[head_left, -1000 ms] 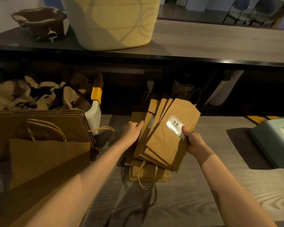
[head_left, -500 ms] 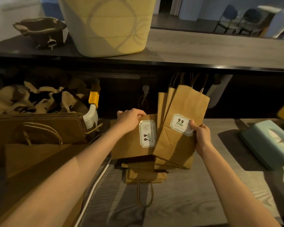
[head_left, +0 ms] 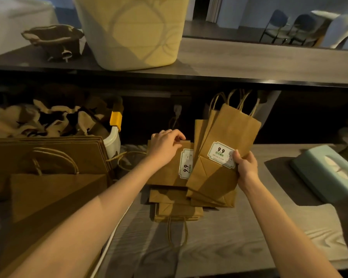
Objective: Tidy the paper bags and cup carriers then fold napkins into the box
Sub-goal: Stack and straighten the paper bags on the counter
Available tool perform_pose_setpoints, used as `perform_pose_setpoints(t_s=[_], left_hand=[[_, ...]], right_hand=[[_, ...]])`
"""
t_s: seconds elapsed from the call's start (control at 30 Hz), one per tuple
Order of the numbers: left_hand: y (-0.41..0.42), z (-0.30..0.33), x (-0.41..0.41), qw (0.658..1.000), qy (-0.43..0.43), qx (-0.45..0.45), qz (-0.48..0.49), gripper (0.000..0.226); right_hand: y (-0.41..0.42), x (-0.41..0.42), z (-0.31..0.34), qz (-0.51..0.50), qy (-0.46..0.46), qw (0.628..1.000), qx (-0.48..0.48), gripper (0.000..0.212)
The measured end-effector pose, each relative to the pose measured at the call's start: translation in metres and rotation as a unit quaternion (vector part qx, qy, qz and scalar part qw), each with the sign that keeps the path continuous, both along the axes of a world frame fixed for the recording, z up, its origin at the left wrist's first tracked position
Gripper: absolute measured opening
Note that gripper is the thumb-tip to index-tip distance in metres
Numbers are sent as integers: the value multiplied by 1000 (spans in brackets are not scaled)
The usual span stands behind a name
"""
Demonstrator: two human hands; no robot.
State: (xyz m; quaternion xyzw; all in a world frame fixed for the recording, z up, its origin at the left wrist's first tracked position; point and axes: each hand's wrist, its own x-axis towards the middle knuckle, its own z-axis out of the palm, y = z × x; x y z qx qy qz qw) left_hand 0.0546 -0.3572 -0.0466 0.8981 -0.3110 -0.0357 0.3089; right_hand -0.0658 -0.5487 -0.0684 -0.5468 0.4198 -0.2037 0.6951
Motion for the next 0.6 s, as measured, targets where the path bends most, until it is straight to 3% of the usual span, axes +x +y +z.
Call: perform_pose_setpoints(t_s=[0.1,0.2,0.27,0.33,0.4,0.47,0.6], left_hand=[[8,-15,-3,999,25,-27,29,17],[16,-26,-11,977,180,-51,105,20],[22,-32,-16,922,353,-56,150,29],[30,-34,-19,838,517,-55,168,35],[37,-42,-22,772,614,-39,159,45],[37,-50,-23,723,667,-64,168,48],[28,-53,-26,669,695,-160,209,37]], right_hand=[[4,-2,-9,-23,15,999,-19,26],[7,-5,-18,-33,29,999,-9,31],[9,-5,-23,-39,32,999,4,27],[12,-5,-25,-44,28,998,20,22],[15,-5,-27,-52,18,997,51,22],[17,-5,-26,-59,8,995,85,27],[19,-4,-23,-52,2,993,103,23]])
